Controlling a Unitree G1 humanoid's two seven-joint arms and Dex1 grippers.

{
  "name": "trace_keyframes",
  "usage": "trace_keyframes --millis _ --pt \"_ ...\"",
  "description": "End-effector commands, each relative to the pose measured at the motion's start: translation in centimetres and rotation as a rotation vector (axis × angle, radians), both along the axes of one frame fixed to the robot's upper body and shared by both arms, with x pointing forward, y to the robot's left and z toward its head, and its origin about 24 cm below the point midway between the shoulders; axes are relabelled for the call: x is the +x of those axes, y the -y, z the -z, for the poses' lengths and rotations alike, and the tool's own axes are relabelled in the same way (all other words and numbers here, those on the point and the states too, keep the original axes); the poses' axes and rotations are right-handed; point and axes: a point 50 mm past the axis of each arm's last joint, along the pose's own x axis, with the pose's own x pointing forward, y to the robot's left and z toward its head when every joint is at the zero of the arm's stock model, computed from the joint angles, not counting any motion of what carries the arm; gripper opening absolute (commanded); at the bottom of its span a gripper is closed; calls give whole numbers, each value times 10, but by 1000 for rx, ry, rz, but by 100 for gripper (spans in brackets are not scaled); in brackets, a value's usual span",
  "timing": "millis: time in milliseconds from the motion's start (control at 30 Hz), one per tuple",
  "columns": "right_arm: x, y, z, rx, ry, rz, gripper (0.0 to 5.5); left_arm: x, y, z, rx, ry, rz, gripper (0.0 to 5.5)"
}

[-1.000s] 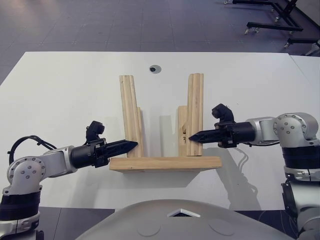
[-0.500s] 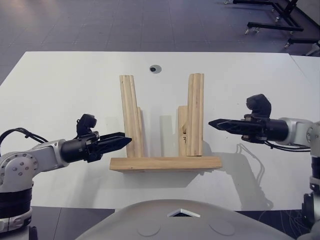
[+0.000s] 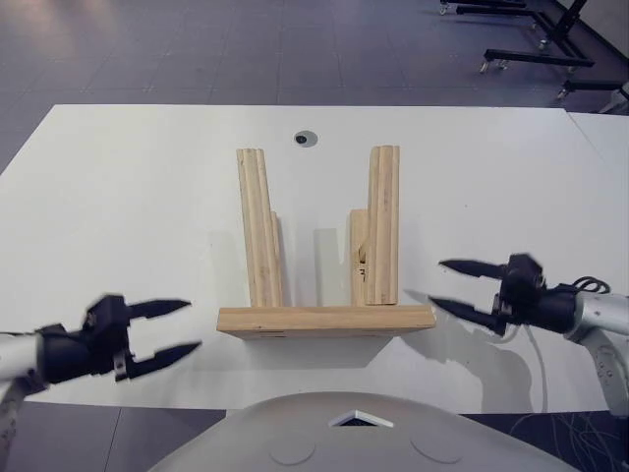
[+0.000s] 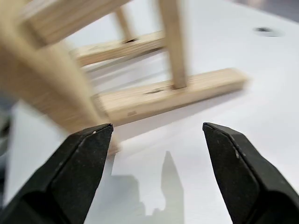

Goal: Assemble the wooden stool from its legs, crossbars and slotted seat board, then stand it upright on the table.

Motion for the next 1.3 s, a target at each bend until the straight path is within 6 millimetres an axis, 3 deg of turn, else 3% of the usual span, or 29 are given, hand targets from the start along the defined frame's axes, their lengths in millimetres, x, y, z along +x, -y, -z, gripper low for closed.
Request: trace_keyframes --millis 33,300,533,667,733,1033,1200,1300 --pt "-1 -2 1 -46 -15 -163 355 2 7 7 9 58 38 331" --pt "3 -12 2 35 -47 -206 355 10 29 15 -51 128 33 331" --pt "9 -36 8 103 -19 -206 355 13 50 23 -96 93 59 331" --pt "13 -43 12 126 -22 -210 355 29 57 27 -101 113 0 331" --pt "17 -46 12 143 -32 -232 328 31 61 33 -103 92 12 331" --pt "23 -48 11 176 -74 -313 183 32 68 47 -148 5 76 216" --pt "28 -44 4 191 -188 -395 173 34 65 51 -158 -37 44 180" --pt "36 -45 -17 252 -347 -435 173 31 69 37 -237 -133 50 179"
